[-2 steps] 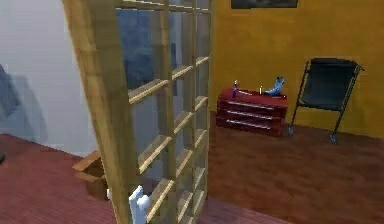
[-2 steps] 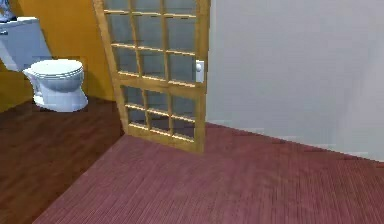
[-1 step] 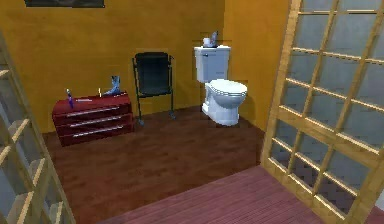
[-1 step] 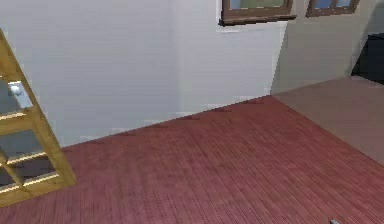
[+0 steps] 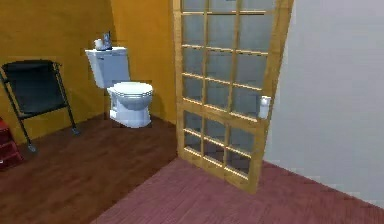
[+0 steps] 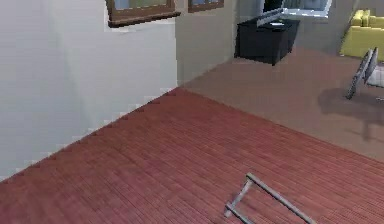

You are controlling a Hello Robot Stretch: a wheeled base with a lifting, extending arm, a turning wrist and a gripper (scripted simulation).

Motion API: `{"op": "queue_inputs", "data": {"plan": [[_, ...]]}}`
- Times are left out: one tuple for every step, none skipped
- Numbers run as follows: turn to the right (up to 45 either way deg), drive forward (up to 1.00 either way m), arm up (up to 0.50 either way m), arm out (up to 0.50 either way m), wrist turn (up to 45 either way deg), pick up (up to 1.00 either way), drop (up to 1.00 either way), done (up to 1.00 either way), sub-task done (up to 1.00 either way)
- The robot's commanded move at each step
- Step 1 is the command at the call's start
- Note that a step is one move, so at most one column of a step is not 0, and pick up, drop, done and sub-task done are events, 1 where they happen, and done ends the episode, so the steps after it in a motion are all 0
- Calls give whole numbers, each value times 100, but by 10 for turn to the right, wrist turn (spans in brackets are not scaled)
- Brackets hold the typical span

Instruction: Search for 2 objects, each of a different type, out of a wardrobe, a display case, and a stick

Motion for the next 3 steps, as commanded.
{"op": "queue_inputs", "data": {"plan": [[0,50,0,0,0,0,0,0,0],[-450,0,0,0,0,0,0,0,0],[-60,0,0,0,0,0,0,0,0]]}}
